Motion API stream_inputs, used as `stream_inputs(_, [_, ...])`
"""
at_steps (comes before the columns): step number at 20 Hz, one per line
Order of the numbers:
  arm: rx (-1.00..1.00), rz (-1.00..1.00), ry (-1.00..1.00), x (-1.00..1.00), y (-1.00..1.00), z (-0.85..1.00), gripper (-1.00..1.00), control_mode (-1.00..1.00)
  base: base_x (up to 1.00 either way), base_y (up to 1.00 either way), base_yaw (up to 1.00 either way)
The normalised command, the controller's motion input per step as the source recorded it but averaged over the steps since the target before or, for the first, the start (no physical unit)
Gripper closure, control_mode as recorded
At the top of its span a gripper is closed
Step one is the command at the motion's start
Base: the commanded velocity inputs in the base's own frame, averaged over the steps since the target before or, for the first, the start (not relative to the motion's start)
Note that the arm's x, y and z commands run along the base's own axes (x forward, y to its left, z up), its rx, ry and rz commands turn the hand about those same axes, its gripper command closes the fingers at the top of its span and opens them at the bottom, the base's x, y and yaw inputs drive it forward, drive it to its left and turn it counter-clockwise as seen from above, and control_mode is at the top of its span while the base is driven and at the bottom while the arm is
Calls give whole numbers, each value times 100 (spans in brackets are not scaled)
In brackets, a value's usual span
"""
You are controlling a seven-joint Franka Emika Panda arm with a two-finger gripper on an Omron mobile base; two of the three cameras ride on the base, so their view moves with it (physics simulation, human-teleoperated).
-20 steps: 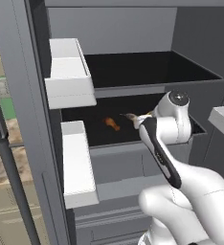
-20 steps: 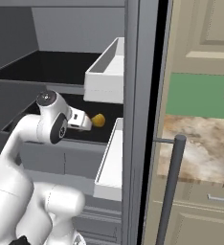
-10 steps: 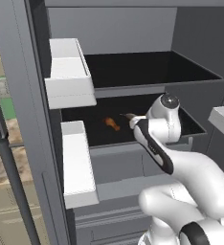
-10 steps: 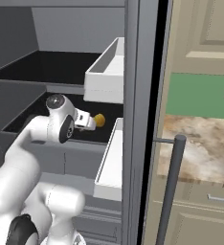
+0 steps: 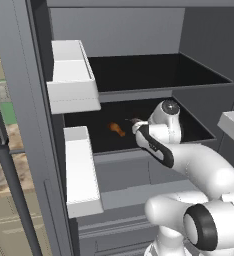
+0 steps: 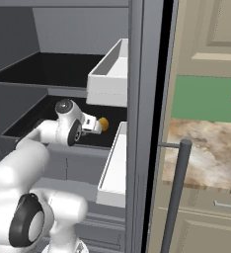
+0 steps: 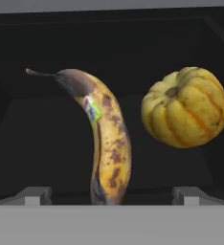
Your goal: Open the fridge, remove the banana, squash, and chicken drumstick, and place them on any counter.
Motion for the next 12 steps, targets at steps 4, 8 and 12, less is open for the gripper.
stream_inputs(4, [0,0,0,28,0,-20,-100,-100,0,0,0])
stream_inputs(8, [0,0,0,18,0,-19,-100,-100,0,0,0])
stream_inputs(12, [0,0,0,16,0,-18,-100,-100,0,0,0])
